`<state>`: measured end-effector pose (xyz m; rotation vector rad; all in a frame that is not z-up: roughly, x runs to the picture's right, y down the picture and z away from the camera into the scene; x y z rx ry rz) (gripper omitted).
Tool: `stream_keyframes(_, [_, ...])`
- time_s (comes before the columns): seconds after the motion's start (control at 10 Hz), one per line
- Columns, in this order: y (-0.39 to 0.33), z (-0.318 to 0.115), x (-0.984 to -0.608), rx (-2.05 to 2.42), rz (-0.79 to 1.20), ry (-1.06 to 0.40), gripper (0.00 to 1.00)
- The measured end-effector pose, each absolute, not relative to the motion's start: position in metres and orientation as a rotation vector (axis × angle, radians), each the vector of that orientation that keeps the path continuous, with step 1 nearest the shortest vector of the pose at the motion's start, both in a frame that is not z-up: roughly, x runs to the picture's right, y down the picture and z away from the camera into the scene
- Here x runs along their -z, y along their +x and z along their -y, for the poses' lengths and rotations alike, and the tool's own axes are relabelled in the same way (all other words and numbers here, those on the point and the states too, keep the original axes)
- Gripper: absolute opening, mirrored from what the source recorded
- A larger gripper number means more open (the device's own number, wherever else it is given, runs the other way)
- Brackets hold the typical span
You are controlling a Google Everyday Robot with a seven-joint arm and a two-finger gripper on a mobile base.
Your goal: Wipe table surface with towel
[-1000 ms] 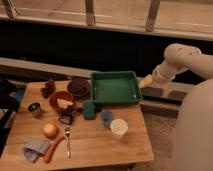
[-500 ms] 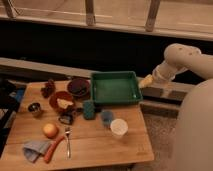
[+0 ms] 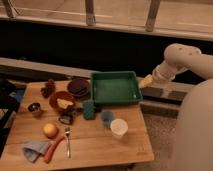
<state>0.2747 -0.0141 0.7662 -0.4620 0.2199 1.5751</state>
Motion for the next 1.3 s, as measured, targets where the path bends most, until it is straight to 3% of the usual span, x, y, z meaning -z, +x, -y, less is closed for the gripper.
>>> stream_keyframes(1.3, [0.264, 0.016, -0.759, -1.515, -0.171, -0.461, 0.80])
